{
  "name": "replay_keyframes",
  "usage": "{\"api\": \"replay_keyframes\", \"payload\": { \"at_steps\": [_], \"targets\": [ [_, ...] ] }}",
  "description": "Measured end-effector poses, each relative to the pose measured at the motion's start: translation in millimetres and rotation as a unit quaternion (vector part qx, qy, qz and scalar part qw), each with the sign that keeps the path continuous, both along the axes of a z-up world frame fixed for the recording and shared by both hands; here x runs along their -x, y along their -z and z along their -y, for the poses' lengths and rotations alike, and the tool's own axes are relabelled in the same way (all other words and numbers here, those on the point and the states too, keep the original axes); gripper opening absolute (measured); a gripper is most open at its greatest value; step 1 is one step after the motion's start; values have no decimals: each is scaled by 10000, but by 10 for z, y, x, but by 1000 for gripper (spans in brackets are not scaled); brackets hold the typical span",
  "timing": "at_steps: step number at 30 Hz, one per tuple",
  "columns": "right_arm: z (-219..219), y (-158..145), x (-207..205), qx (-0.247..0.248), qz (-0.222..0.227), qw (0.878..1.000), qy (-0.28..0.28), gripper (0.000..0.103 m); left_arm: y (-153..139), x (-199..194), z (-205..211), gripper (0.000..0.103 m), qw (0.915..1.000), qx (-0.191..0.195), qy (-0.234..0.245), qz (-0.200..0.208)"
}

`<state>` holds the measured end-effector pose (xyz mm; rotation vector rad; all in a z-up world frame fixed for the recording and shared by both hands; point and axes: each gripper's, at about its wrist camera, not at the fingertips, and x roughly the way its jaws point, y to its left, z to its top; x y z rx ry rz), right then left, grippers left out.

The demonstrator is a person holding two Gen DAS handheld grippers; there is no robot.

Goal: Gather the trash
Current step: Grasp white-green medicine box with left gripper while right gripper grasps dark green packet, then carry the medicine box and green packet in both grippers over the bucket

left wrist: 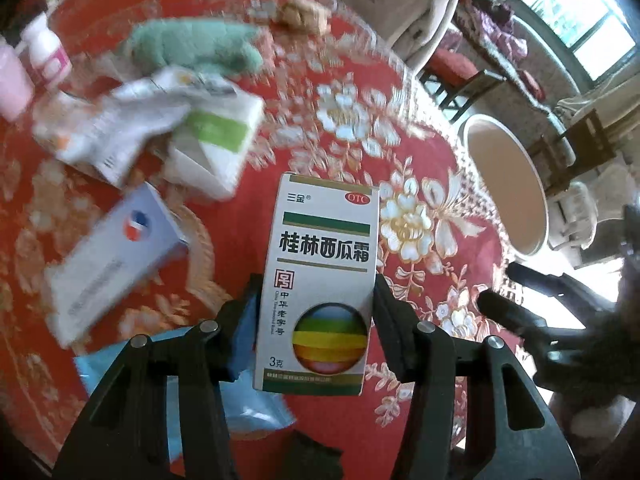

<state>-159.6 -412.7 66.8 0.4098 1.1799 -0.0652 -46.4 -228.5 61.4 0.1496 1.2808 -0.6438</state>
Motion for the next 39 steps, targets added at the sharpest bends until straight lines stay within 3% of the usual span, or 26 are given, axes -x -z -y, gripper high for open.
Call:
{"api": "replay_keyframes", "payload": {
  "at_steps": [6,11,17,26,29,31,34,37,39],
  "targets": [
    [-296,62,-60,-398,-67,9984,-408,73,-309,16,-439,51,9994,39,-209,263],
    [-772,50,-74,-593,-105,9916,-1145,73,-401,54,-821,51,9980,17,-528,348],
    [-1304,61,-35,-652,-206,9846,-1607,74,-475,88,-1180,51,9950,-83,-826,548],
    [-1573,186,254,-953,-509,9853,-1321,74,-488,154,-1492,51,9946,5,-897,525],
    [-1715,171,297,-610,-422,9890,-1281,74,-458,167,-1514,51,9951,27,-868,474],
    [-1783,150,294,-392,-361,9907,-1251,65,-457,185,-1515,51,9953,53,-851,466],
    [-1914,142,275,130,-165,9894,-1435,34,-472,219,-1507,51,9954,92,-820,483],
    [-1862,119,224,209,-72,9886,-1491,21,-504,245,-1485,51,9957,129,-761,502],
    [-1706,38,188,181,73,9901,-1392,20,-538,261,-1458,51,9958,179,-735,522]
  ]
}}
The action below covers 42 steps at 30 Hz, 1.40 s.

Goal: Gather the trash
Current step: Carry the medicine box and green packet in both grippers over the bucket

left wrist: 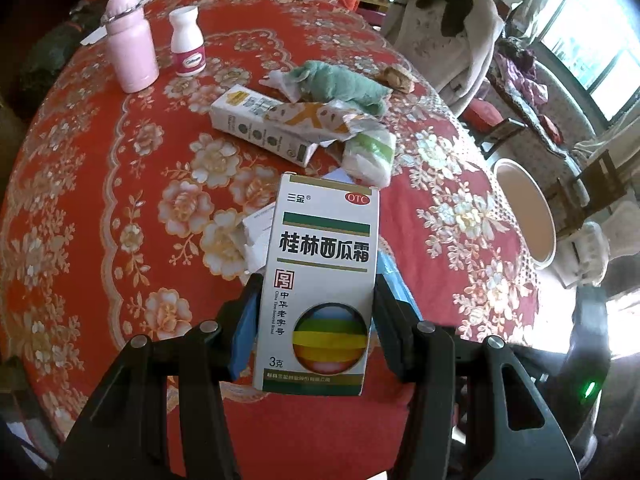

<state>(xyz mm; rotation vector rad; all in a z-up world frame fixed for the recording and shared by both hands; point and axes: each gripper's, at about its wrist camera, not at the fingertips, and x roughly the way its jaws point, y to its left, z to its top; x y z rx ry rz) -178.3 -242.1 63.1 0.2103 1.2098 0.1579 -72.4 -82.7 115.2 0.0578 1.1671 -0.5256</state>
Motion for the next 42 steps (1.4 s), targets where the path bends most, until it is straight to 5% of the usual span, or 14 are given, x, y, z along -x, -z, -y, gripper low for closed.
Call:
{"api": "replay_keyframes", "payload": {
  "at_steps": [9,14,18,23,42],
  "targets": [
    [679,-227,-178,-419,342,9976,433,19,-126,95,412,51,9992,274,277,63],
    [868,-343,-164,-212,426,9981,396,19,-75,92,638,51,9990,296,323,-80],
    [939,-247,-201,474,90,9987,185,19,-87,88,793,51,9989,333,304,-91],
    [1259,-174,-117,-178,-131,9993,309,19,-141,84,951,51,9987,388,310,-54],
    [2223,-437,-41,21,273,9938,1079,19,-184,204,2093,51,9958,294,861,87]
  ]
}}
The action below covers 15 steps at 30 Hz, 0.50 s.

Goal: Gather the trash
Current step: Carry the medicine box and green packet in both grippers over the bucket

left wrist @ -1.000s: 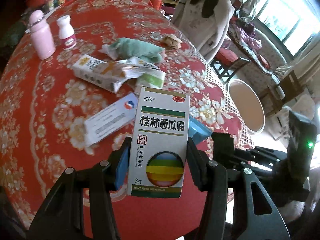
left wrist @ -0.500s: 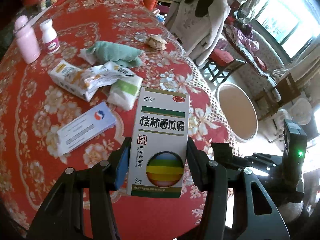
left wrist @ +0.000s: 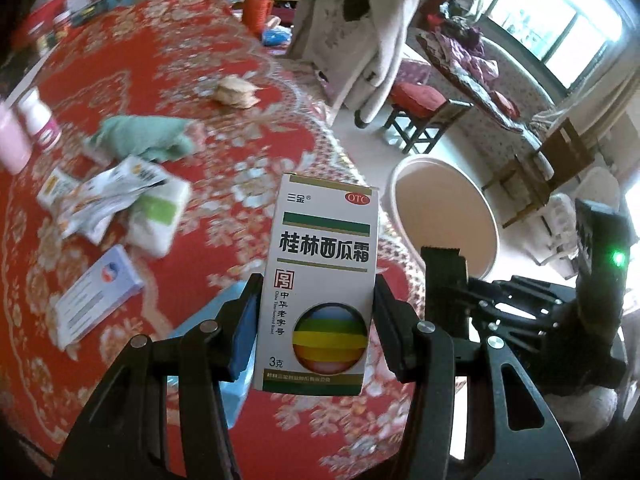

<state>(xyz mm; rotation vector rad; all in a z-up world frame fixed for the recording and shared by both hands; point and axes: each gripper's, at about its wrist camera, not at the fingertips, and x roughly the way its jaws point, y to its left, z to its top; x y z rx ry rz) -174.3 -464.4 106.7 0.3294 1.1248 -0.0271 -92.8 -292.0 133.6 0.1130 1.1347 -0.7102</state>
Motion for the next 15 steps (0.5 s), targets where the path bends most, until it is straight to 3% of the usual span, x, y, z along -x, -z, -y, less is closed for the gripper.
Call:
{"api": "replay_keyframes", "payload": {
  "at_steps": [15],
  "targets": [
    [1063,14,154,3,21,9960,891,19,78,88,1052,51,9989,-87,465,43]
  ]
}}
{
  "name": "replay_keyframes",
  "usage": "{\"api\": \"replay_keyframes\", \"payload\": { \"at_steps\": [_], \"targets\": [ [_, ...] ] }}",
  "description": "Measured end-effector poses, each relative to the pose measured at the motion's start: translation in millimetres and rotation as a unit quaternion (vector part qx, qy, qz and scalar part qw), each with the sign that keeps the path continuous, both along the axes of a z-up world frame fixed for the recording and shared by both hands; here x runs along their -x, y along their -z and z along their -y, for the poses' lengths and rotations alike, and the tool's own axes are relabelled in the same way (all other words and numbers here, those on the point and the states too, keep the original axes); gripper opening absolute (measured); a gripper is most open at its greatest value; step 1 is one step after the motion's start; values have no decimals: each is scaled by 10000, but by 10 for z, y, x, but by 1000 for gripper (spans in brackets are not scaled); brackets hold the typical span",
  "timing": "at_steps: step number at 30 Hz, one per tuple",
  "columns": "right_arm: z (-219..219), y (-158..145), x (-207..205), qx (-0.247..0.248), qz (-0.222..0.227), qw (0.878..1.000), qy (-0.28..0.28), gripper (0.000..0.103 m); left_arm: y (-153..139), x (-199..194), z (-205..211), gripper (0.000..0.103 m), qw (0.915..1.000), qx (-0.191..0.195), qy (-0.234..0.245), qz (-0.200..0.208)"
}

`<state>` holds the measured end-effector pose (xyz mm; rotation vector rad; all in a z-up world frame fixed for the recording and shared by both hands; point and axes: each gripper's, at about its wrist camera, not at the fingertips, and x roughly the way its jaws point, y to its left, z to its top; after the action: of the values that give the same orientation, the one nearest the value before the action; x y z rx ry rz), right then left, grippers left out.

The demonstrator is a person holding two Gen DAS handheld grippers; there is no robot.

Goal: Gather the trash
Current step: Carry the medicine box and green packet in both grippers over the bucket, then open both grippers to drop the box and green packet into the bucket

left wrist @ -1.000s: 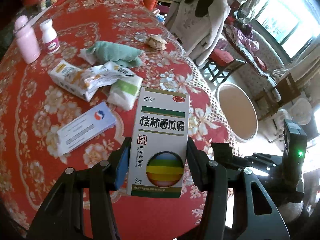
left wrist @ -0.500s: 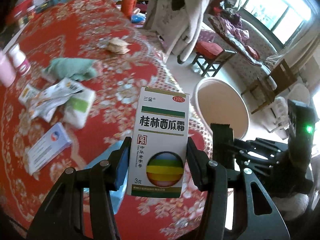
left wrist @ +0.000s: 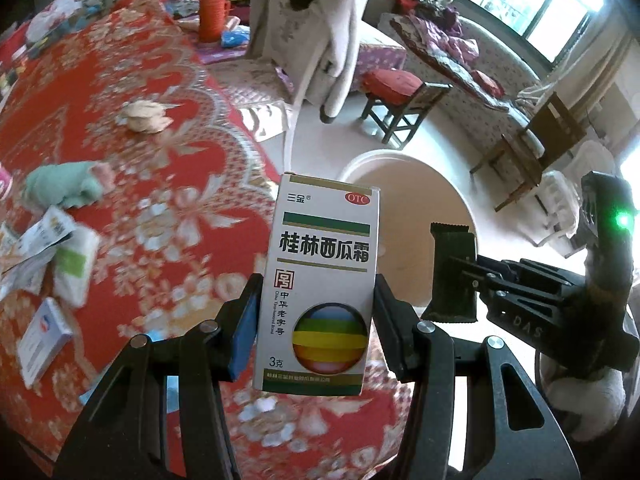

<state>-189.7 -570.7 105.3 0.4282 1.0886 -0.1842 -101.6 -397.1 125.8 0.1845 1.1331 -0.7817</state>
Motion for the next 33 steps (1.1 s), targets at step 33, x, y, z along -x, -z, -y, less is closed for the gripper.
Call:
{"api": "replay_keyframes", "payload": {
  "at_steps": [33],
  "targets": [
    [939,295,201,-163,-213,9960,853,48,386,-158,934,57,9929,669,200,-963]
  ]
}}
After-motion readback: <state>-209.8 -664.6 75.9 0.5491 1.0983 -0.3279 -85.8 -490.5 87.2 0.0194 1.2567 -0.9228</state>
